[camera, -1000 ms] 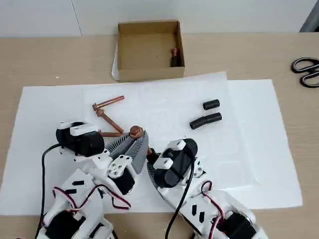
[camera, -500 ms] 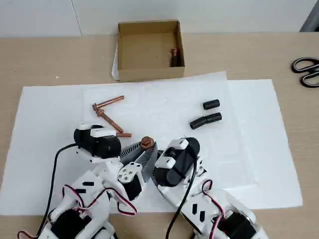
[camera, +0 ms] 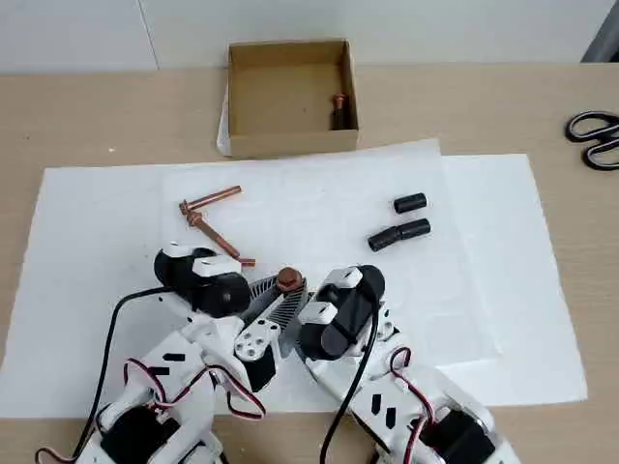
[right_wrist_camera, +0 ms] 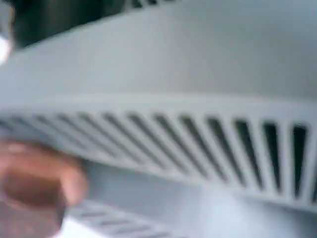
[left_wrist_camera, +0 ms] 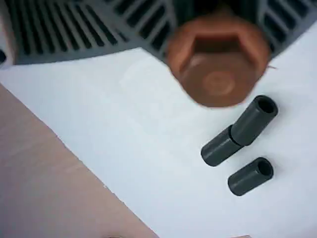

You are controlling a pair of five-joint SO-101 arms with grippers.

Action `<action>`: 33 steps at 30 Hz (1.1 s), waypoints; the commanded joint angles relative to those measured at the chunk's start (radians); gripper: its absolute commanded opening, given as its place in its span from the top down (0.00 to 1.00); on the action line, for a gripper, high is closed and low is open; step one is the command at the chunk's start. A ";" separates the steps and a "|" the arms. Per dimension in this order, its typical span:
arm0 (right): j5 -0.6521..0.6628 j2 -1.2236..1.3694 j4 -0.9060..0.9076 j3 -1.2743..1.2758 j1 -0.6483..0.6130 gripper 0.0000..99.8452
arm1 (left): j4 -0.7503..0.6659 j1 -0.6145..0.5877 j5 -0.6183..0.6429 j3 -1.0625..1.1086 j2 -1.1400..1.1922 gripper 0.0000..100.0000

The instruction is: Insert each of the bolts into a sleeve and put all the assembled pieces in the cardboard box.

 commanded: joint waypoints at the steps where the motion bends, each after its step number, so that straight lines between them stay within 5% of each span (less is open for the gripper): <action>1: -0.002 -0.010 -0.041 -0.060 0.015 1.00 | 0.014 0.014 -0.015 0.025 0.009 0.93; 5: -0.002 -0.010 -0.041 -0.060 0.015 1.00 | 0.014 -0.011 -0.015 0.025 0.014 0.82; 24: -0.002 -0.010 -0.039 -0.017 0.015 1.00 | 0.009 -0.060 -0.031 -0.125 0.014 0.81; 33: -0.002 -0.010 -0.039 -0.003 0.015 1.00 | -0.115 -0.241 -0.074 -0.280 0.187 0.81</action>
